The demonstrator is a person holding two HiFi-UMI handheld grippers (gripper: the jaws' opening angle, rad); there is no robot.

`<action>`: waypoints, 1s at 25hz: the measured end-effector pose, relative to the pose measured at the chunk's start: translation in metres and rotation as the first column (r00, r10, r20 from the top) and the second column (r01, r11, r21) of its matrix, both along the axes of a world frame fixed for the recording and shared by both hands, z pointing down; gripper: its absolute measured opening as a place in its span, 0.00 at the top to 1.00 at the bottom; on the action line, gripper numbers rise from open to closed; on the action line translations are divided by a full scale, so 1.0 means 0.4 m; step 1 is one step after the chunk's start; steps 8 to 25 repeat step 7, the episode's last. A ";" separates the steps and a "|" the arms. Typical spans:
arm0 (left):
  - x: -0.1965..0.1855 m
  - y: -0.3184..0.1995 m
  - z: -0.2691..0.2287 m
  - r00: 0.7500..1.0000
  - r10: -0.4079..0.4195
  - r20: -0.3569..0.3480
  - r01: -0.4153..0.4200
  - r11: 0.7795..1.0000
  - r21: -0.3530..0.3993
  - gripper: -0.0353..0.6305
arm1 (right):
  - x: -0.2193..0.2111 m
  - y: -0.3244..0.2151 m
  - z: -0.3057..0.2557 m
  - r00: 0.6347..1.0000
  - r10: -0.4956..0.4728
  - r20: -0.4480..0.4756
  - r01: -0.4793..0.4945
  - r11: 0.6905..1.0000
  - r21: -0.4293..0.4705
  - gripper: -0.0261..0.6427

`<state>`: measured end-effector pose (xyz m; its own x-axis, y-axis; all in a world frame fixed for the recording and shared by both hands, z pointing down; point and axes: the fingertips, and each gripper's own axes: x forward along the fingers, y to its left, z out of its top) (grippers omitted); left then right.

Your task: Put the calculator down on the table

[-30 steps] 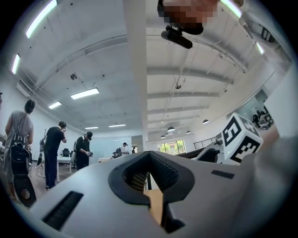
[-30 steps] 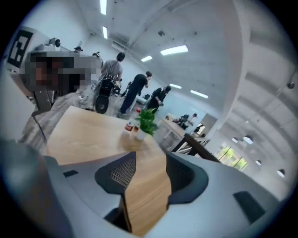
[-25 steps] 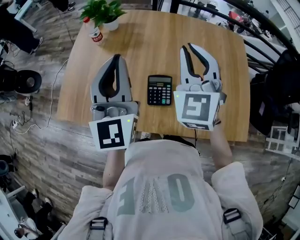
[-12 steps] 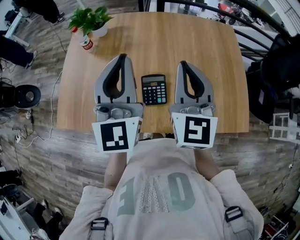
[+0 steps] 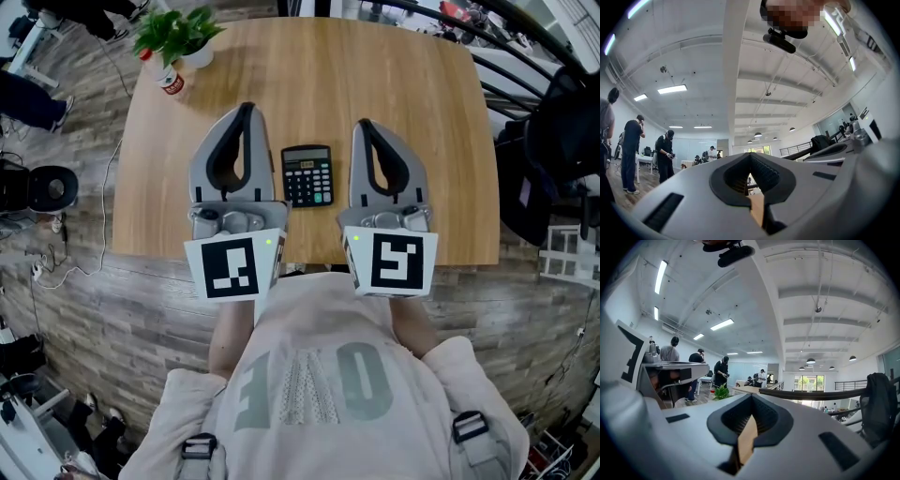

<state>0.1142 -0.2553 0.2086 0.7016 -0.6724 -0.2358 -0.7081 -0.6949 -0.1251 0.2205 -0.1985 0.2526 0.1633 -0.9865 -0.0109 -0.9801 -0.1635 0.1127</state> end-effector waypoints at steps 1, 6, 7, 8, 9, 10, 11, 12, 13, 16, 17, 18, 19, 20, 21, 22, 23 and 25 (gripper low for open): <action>0.001 0.007 0.003 1.000 0.000 0.003 0.000 1.000 -0.001 0.93 | 0.002 0.008 0.002 1.000 -0.003 -0.007 0.003 1.000 -0.003 0.93; 0.001 0.045 0.009 1.000 -0.002 -0.006 0.002 1.000 0.006 0.93 | 0.012 0.046 0.017 1.000 -0.015 -0.021 0.014 1.000 -0.006 0.93; 0.002 0.049 0.012 1.000 -0.003 -0.007 0.003 1.000 0.006 0.93 | 0.014 0.050 0.018 1.000 -0.015 -0.019 0.015 1.000 -0.004 0.93; 0.002 0.049 0.012 1.000 -0.003 -0.007 0.003 1.000 0.006 0.93 | 0.014 0.050 0.018 1.000 -0.015 -0.019 0.015 1.000 -0.004 0.93; 0.002 0.049 0.012 1.000 -0.003 -0.007 0.003 1.000 0.006 0.93 | 0.014 0.050 0.018 1.000 -0.015 -0.019 0.015 1.000 -0.004 0.93; 0.002 0.049 0.012 1.000 -0.003 -0.007 0.003 1.000 0.006 0.93 | 0.014 0.050 0.018 1.000 -0.015 -0.019 0.015 1.000 -0.004 0.93; 0.002 0.049 0.012 1.000 -0.003 -0.007 0.003 1.000 0.006 0.93 | 0.014 0.050 0.018 1.000 -0.015 -0.019 0.015 1.000 -0.004 0.93; 0.002 0.049 0.012 1.000 -0.003 -0.007 0.003 1.000 0.006 0.93 | 0.014 0.050 0.018 1.000 -0.015 -0.019 0.015 1.000 -0.004 0.93; 0.002 0.049 0.012 1.000 -0.003 -0.007 0.003 1.000 0.006 0.93 | 0.014 0.050 0.018 1.000 -0.015 -0.019 0.015 1.000 -0.004 0.93; 0.002 0.049 0.012 1.000 -0.003 -0.007 0.003 1.000 0.006 0.93 | 0.014 0.050 0.018 1.000 -0.015 -0.019 0.015 1.000 -0.004 0.93; 0.002 0.049 0.012 1.000 -0.003 -0.007 0.003 1.000 0.006 0.93 | 0.014 0.050 0.018 1.000 -0.015 -0.019 0.015 1.000 -0.004 0.93; 0.002 0.049 0.012 1.000 -0.003 -0.007 0.003 1.000 0.006 0.93 | 0.014 0.050 0.018 1.000 -0.015 -0.019 0.015 1.000 -0.004 0.93; 0.002 0.049 0.012 1.000 -0.003 -0.007 0.003 1.000 0.006 0.93 | 0.014 0.050 0.018 1.000 -0.015 -0.019 0.015 1.000 -0.004 0.93; 0.002 0.049 0.012 1.000 -0.003 -0.007 0.003 1.000 0.006 0.93 | 0.014 0.050 0.018 1.000 -0.015 -0.019 0.015 1.000 -0.004 0.93; 0.002 0.049 0.012 1.000 -0.003 -0.007 0.003 1.000 0.006 0.93 | 0.014 0.050 0.018 1.000 -0.015 -0.019 0.015 1.000 -0.004 0.93; 0.002 0.049 0.012 1.000 -0.003 -0.007 0.003 1.000 0.006 0.93 | 0.014 0.050 0.018 1.000 -0.015 -0.019 0.015 1.000 -0.004 0.93; 0.002 0.049 0.012 1.000 -0.003 -0.007 0.003 1.000 0.006 0.93 | 0.014 0.050 0.018 1.000 -0.015 -0.019 0.015 1.000 -0.004 0.93; 0.002 0.049 0.012 1.000 -0.003 -0.007 0.003 1.000 0.006 0.93 | 0.014 0.050 0.018 1.000 -0.015 -0.019 0.015 1.000 -0.004 0.93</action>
